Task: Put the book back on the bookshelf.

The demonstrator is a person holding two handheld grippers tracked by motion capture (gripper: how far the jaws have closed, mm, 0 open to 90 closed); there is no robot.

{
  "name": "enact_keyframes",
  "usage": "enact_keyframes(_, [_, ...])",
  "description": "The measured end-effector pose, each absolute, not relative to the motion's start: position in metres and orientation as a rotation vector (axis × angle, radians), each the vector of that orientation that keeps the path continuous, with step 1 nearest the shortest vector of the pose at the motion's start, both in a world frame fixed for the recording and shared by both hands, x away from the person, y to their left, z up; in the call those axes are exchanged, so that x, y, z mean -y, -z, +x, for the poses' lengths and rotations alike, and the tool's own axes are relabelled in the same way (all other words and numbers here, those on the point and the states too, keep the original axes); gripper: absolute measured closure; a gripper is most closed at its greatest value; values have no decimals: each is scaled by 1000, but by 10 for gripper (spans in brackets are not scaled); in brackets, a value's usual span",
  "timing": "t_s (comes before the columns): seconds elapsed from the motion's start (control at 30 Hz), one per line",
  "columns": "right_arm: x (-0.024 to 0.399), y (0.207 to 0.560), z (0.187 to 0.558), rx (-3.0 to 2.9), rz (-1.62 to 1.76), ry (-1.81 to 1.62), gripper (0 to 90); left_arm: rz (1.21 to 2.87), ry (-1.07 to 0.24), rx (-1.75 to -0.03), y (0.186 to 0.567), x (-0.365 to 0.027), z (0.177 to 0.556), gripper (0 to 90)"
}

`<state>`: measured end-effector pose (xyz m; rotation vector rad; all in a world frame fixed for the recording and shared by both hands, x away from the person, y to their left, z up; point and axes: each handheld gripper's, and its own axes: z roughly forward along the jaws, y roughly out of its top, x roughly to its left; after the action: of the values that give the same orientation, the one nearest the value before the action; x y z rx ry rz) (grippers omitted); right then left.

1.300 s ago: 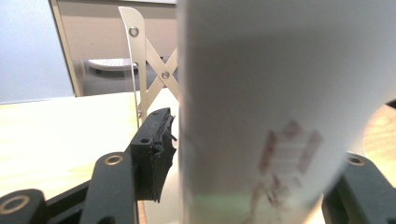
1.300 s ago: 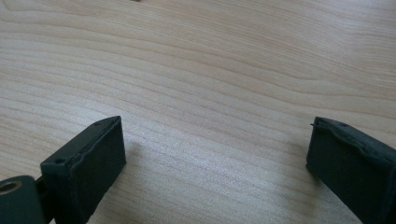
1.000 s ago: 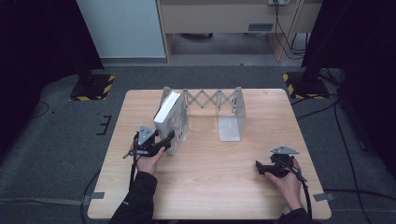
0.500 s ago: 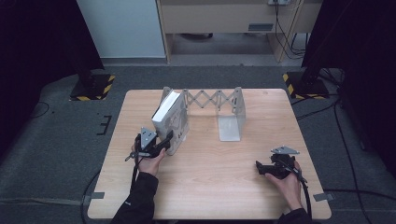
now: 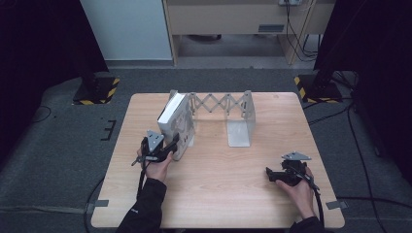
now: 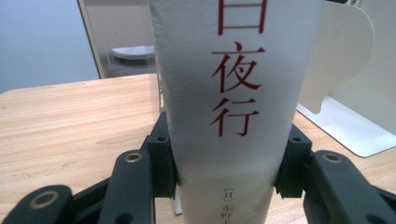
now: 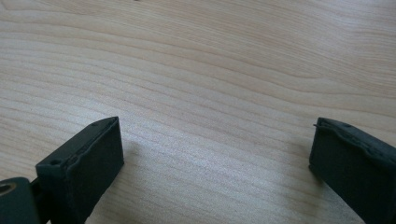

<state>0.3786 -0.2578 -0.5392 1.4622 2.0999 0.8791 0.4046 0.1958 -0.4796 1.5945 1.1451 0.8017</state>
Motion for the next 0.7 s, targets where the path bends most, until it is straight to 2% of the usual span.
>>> enact_keyframes(0.7, [257,539,379,-2103,1458,-879,33,1594,-762,-1127,482,-181,409,484])
